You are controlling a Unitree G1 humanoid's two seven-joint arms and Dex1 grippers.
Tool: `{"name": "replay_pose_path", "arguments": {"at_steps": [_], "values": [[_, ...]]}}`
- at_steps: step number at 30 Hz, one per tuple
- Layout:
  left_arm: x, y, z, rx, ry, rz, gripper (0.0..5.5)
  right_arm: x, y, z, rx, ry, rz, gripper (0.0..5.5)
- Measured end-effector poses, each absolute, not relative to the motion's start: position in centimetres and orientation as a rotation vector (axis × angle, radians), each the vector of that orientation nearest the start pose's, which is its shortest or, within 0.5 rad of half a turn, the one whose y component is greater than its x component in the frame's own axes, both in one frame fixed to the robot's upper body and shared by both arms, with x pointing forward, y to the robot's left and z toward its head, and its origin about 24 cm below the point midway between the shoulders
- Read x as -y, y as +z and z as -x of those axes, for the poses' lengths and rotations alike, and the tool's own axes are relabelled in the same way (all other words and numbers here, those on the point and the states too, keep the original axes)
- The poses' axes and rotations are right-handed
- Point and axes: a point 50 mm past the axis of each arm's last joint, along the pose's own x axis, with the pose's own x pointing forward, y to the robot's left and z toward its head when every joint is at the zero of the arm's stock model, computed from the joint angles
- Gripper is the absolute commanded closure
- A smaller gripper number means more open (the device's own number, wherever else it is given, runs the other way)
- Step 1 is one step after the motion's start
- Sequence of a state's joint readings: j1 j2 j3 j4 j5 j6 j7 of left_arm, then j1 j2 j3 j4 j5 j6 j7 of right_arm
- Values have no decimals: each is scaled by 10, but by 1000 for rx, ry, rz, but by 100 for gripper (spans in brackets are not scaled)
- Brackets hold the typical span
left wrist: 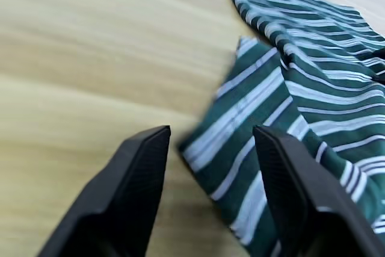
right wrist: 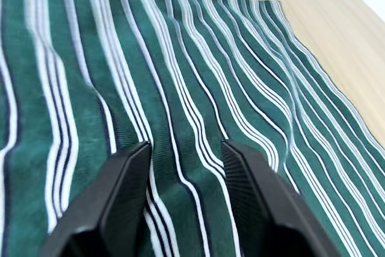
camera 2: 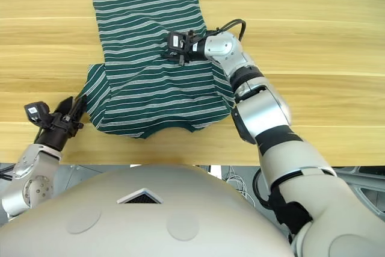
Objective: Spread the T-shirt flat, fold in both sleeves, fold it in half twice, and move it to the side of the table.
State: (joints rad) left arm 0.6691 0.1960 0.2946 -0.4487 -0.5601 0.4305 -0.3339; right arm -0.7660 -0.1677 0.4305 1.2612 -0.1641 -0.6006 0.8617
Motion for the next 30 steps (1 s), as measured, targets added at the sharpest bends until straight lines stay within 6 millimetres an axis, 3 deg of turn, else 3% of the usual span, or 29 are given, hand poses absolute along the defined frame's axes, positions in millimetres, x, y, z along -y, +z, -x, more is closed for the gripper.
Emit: {"name": "replay_pose_path", "arguments": {"at_steps": [5, 12, 20, 30], "values": [[-236, 14, -105, -471, 14, 350, 306, 91, 9, -310, -213, 1438, 604, 334], [-233, 11, -111, -469, 2, 355, 412, 96, 10, -308, -209, 1459, 566, 334], [-220, 12, -100, -501, -52, 368, 547, 99, 11, -310, -208, 1438, 557, 334], [-219, 12, -99, -505, -65, 304, 547, 101, 12, -312, -203, 1422, 548, 334]]}}
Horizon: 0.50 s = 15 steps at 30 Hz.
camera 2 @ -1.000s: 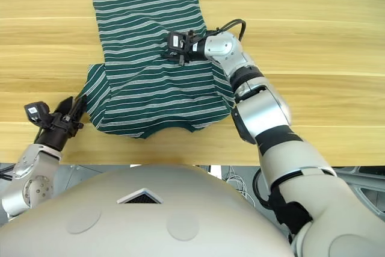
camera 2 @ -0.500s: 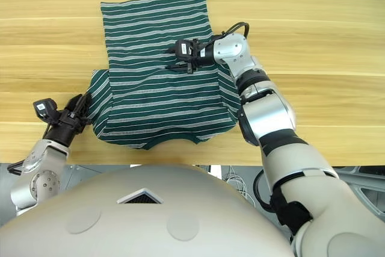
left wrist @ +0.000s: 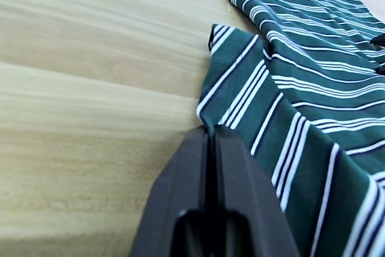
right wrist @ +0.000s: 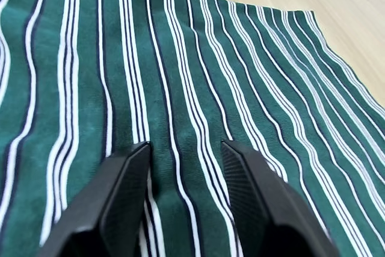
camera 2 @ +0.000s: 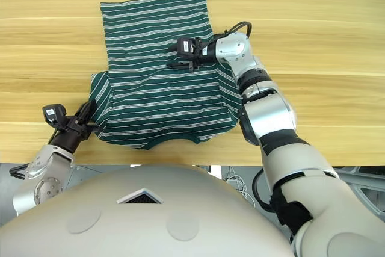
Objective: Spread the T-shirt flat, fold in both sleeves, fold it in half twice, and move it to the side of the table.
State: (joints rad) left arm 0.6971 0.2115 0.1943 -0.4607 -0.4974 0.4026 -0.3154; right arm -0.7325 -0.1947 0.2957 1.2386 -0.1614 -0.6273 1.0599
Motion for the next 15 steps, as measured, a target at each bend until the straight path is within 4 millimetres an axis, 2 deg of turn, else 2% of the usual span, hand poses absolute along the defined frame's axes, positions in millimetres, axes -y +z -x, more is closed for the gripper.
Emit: {"name": "replay_pose_path", "arguments": {"at_steps": [3, 10, 13, 15], "values": [[-219, 17, -101, -487, -65, 258, 547, 102, 13, -312, -200, 1416, 544, 334], [-212, 67, -118, -265, -161, 224, 547, 102, 14, -310, -206, 1467, 526, 334], [-206, 79, -121, -222, -208, 211, 547, 102, 18, -312, -182, 1467, 514, 334], [-200, 80, -124, -230, -253, 216, 547, 102, 19, -312, -173, 1463, 511, 334]]}}
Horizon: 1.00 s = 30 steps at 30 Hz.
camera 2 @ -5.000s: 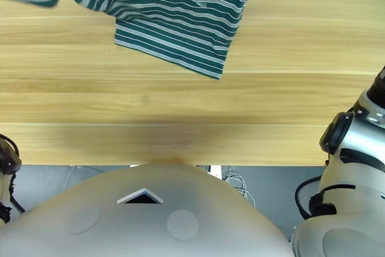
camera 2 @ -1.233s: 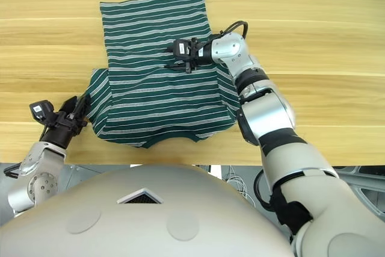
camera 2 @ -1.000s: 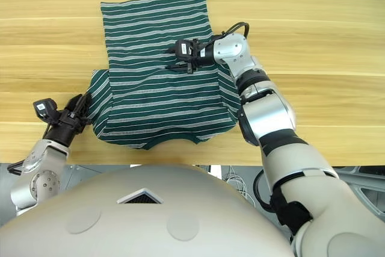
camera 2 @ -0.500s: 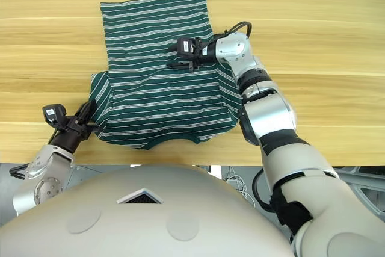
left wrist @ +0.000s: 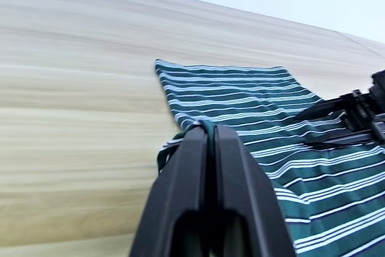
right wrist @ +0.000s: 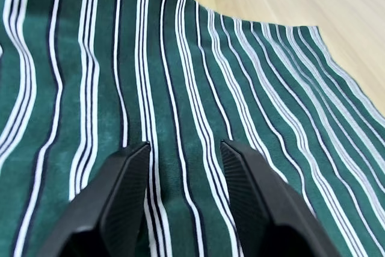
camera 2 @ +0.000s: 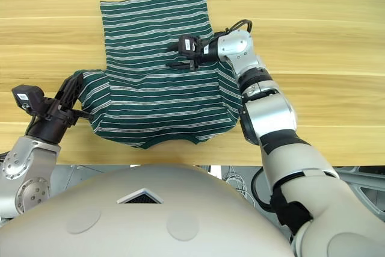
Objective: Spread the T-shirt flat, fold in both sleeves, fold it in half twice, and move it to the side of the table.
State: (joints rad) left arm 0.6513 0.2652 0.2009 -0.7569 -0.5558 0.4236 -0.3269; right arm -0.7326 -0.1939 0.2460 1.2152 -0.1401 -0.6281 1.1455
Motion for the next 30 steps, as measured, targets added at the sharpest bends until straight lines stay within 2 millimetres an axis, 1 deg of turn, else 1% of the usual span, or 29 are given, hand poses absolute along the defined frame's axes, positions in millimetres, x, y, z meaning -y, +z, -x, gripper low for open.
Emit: {"name": "replay_pose_path", "arguments": {"at_steps": [2, 4, 5, 7, 10, 13, 14, 15, 16, 17, 20, 21, 23, 26, 28, 30], "values": [[-184, 76, -127, -274, -339, 233, 547, 102, 21, -313, -165, 1463, 514, 334], [-167, 69, -130, -338, -436, 204, 547, 102, 23, -313, -150, 1468, 521, 334], [-158, 66, -132, -371, -483, 177, 547, 102, 24, -314, -140, 1472, 526, 334], [-147, 62, -136, -411, -538, 109, 547, 101, 28, -314, -113, 1481, 531, 334], [-129, 62, -146, -429, -619, 16, 547, 102, 32, -314, -80, 1485, 541, 334], [-111, 62, -151, -438, -669, -26, 547, 104, 30, -312, -75, 1479, 530, 334], [-108, 60, -151, -454, -676, -29, 528, 104, 29, -312, -76, 1475, 527, 334], [-107, 54, -151, -488, -671, -24, 521, 105, 29, -311, -75, 1468, 523, 334], [-108, 51, -150, -506, -667, -23, 500, 106, 29, -311, -74, 1467, 522, 334], [-108, 48, -150, -528, -659, -23, 490, 106, 29, -311, -71, 1465, 520, 334], [-111, 45, -149, -559, -627, -25, 443, 106, 31, -311, -43, 1455, 512, 334], [-113, 45, -149, -563, -620, -25, 419, 107, 30, -309, -46, 1453, 507, 334], [-113, 46, -147, -571, -616, -28, 394, 112, 24, -305, -64, 1448, 501, 334], [-114, 42, -142, -609, -607, -36, 338, 123, 23, -301, -70, 1463, 511, 334], [-112, 46, -139, -596, -611, -33, 299, 129, 30, -300, -31, 1454, 516, 334], [-108, 59, -136, -541, -634, -19, 267, 140, 34, -299, 0, 1403, 521, 334]]}}
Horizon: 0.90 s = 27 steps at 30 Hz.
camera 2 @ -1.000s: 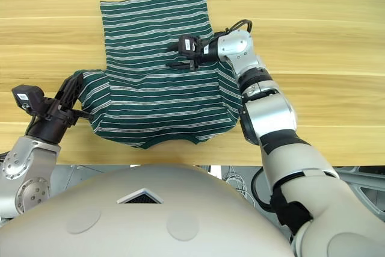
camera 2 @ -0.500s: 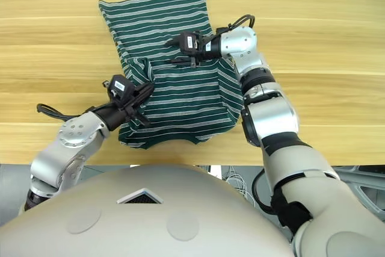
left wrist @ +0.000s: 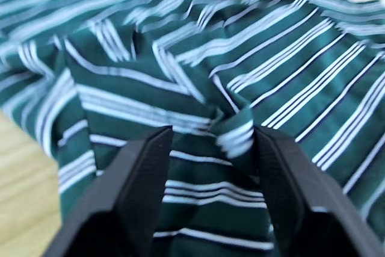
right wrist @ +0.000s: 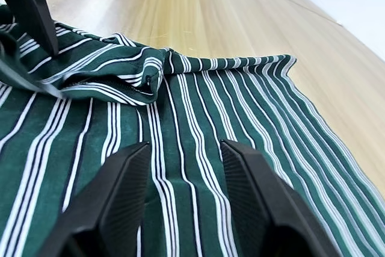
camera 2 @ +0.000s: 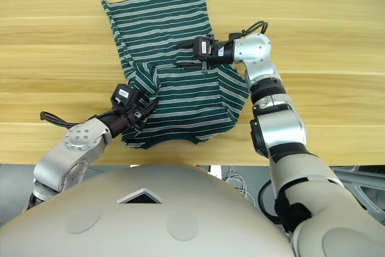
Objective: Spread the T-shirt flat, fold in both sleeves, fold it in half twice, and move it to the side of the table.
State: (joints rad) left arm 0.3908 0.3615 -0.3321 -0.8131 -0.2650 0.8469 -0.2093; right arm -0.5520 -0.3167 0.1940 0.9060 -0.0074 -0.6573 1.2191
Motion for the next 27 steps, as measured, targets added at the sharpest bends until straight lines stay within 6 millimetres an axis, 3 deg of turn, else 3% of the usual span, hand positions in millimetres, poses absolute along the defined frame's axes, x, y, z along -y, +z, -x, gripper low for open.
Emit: {"name": "replay_pose_path", "arguments": {"at_steps": [3, 5, 9, 10, 12, 16, 21, 27], "values": [[-109, 81, -134, -442, -661, -22, 225, 173, 42, -290, 12, 1262, 522, 334], [-113, 92, -135, -381, -676, -34, 183, 199, 49, -273, 7, 1182, 458, 334], [-117, 113, -144, -199, -733, -24, 125, 248, 51, -208, -143, 1077, 323, 313], [-121, 112, -158, -137, -743, -60, 123, 269, 49, -182, -253, 1008, 268, 301], [-127, 95, -185, -112, -728, -115, 123, 295, 46, -152, -372, 870, 156, 260], [-131, 52, -224, -130, -761, -169, 123, 301, 38, -140, -442, 732, -12, 256], [-144, 3, -256, -188, -795, -194, 123, 295, 20, -154, -573, 641, -241, 256], [-170, -11, -273, -208, -748, -174, 123, 279, 15, -172, -618, 601, -387, 256]]}}
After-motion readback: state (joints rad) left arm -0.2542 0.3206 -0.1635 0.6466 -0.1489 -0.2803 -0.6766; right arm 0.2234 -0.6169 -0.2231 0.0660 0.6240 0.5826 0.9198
